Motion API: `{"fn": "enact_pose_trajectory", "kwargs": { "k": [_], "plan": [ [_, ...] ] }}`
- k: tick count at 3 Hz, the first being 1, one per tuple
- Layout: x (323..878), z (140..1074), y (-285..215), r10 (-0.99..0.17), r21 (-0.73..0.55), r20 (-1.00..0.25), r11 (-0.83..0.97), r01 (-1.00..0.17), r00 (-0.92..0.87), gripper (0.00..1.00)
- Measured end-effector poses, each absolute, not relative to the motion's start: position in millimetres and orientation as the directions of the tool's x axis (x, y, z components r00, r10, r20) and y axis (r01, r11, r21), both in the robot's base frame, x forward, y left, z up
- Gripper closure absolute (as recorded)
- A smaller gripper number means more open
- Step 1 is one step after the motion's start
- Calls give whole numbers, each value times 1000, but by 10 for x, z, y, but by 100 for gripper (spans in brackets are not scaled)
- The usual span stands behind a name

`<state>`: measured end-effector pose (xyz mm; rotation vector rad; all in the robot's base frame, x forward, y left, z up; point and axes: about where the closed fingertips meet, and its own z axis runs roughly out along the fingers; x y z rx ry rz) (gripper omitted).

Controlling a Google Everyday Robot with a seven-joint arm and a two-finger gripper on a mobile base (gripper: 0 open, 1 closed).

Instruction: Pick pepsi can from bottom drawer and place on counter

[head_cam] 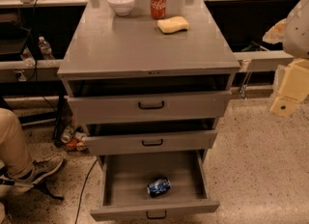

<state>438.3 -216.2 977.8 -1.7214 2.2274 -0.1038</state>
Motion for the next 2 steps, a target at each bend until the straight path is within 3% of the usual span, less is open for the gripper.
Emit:
{"fn": "enact_pose_trajectory", "kwargs": {
  "k": [2],
  "plan": [
    [4320,9425,-2082,-947,-200,-229,272,-941,-225,0]
  ]
}}
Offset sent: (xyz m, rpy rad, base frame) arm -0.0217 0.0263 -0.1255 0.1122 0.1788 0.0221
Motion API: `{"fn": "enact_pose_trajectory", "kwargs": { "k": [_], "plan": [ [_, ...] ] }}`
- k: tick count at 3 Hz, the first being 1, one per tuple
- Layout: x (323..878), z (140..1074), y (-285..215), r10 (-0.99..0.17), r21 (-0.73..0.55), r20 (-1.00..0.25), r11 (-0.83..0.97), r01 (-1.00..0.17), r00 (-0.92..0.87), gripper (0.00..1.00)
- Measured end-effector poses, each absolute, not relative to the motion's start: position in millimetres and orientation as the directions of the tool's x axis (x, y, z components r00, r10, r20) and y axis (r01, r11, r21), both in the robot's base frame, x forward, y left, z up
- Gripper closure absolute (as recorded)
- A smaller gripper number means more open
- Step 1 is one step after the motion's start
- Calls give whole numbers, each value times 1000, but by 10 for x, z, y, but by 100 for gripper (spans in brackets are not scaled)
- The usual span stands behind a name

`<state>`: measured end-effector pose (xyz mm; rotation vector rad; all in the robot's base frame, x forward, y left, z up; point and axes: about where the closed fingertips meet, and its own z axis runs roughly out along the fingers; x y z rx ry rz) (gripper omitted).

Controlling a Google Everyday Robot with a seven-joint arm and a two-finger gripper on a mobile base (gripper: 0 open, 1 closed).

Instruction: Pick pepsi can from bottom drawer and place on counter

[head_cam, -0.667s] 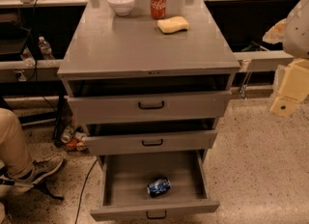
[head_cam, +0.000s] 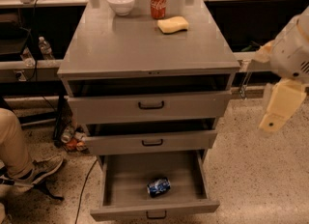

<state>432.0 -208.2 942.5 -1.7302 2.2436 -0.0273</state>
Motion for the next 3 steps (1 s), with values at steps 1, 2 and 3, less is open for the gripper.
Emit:
{"fn": "enact_pose_trajectory", "kwargs": {
  "k": [1,2,3],
  "plan": [
    [4129,8587,-1794,-916,-93,-330,272,-958,-228,0],
    [3960,7719,-1493,-875,8,-404,290,-957,-268,0],
    [3750,7359,-1488,-879,54,-378,290,-955,-289,0]
  ]
}}
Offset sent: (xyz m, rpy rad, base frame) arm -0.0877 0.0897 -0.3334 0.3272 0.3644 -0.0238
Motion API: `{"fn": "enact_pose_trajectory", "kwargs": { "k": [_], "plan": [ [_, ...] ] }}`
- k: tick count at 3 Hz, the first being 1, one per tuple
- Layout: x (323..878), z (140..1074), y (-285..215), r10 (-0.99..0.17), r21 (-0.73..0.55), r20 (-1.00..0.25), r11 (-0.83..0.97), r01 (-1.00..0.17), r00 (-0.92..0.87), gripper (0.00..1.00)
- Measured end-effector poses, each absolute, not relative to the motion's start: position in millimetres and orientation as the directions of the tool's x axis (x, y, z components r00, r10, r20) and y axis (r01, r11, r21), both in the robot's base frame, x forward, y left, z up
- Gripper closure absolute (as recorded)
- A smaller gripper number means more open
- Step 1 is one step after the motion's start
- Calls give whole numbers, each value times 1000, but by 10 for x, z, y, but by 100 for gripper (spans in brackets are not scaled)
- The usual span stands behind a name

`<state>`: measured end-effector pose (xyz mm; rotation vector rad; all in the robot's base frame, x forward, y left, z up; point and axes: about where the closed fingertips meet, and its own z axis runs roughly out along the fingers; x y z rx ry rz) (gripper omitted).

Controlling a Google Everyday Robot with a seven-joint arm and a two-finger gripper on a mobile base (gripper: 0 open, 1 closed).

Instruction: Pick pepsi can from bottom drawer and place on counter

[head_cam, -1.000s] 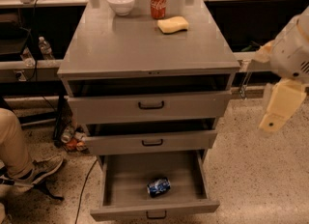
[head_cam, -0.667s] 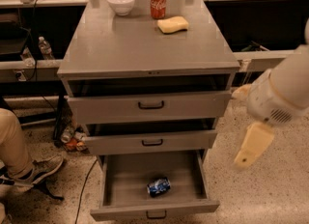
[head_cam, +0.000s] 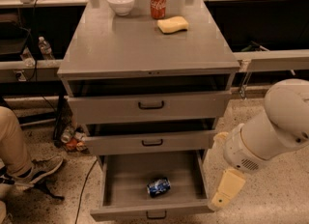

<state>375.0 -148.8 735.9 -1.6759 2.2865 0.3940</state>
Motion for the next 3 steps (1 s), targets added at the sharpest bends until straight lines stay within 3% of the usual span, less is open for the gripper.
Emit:
{"fn": "enact_pose_trajectory", "kwargs": {
  "k": [2,3],
  "plan": [
    [3755,7155,-1450,-874,73,-387,289,-955,-294,0],
    [3739,6604,-1312,-871,112,-392,276,-955,-297,0]
  ]
}}
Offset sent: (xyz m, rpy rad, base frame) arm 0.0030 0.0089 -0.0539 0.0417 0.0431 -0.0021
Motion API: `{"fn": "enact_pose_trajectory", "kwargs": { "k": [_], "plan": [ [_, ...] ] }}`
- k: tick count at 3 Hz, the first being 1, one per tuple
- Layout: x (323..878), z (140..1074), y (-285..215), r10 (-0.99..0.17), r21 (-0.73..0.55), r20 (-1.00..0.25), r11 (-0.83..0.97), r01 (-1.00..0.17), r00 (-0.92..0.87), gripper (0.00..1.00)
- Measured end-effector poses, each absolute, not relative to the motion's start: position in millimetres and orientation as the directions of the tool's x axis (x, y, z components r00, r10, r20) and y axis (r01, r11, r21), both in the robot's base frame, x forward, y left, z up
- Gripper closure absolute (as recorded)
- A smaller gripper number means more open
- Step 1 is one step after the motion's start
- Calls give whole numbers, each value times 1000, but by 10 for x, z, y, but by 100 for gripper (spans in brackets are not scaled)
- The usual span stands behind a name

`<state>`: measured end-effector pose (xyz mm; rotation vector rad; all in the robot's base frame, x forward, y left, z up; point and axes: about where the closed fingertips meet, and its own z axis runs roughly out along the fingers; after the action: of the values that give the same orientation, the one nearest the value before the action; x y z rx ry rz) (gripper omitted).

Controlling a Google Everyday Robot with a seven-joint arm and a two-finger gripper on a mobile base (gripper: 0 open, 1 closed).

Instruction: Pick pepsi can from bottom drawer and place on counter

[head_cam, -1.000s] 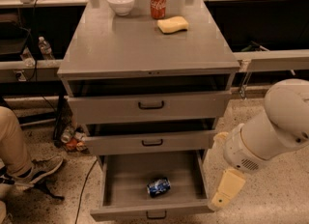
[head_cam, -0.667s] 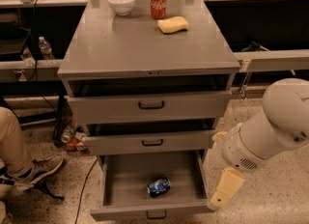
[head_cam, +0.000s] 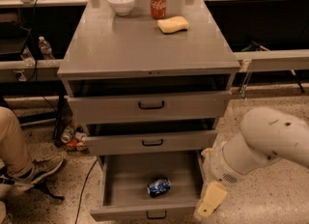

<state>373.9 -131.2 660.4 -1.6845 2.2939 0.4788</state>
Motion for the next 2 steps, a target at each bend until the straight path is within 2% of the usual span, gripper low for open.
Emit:
{"fn": "enact_pose_trajectory", "kwargs": {
  "k": [2],
  "plan": [
    [3747,5188,-912,-794,189,-465,342,-920,-391,0]
  ]
}}
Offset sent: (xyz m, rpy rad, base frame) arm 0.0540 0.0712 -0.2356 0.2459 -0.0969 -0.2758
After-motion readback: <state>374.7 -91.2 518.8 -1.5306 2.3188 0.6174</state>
